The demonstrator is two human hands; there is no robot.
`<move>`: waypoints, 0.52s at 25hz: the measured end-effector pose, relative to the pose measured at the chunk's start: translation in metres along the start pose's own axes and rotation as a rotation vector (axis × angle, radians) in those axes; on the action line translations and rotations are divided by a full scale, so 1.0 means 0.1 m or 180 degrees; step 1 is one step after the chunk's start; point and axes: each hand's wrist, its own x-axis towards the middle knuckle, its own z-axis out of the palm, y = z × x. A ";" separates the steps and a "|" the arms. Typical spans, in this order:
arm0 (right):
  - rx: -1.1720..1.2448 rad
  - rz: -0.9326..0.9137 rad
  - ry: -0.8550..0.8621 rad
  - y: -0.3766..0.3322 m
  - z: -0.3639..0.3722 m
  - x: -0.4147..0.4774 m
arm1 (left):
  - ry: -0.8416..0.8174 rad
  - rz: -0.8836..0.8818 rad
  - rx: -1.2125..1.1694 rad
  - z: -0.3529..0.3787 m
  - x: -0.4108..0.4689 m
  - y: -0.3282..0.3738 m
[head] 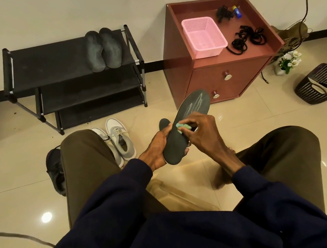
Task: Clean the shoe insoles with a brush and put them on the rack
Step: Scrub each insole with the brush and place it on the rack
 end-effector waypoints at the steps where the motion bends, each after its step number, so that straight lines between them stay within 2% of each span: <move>1: -0.0016 0.0198 0.0249 0.06 -0.04 0.05 | -0.0086 -0.0037 0.0087 0.00 0.01 -0.01; 4: 0.0143 0.0544 0.0626 0.08 -0.05 0.06 | -0.0183 -0.0129 0.0167 0.00 0.03 -0.03; 5: 0.0171 0.0456 0.0509 0.02 -0.03 0.02 | -0.0160 -0.0159 0.0161 -0.01 0.04 -0.04; 9: 0.0383 0.0109 -0.0557 -0.21 0.09 -0.16 | 0.0092 -0.0107 -0.0047 -0.04 0.04 -0.03; 10: 0.0250 0.0099 -0.0509 -0.19 0.09 -0.11 | 0.0106 -0.0079 -0.0047 -0.04 0.04 -0.02; 13: 0.0008 0.0530 0.0191 0.03 -0.03 0.08 | -0.0079 -0.0026 0.0086 -0.04 0.07 -0.02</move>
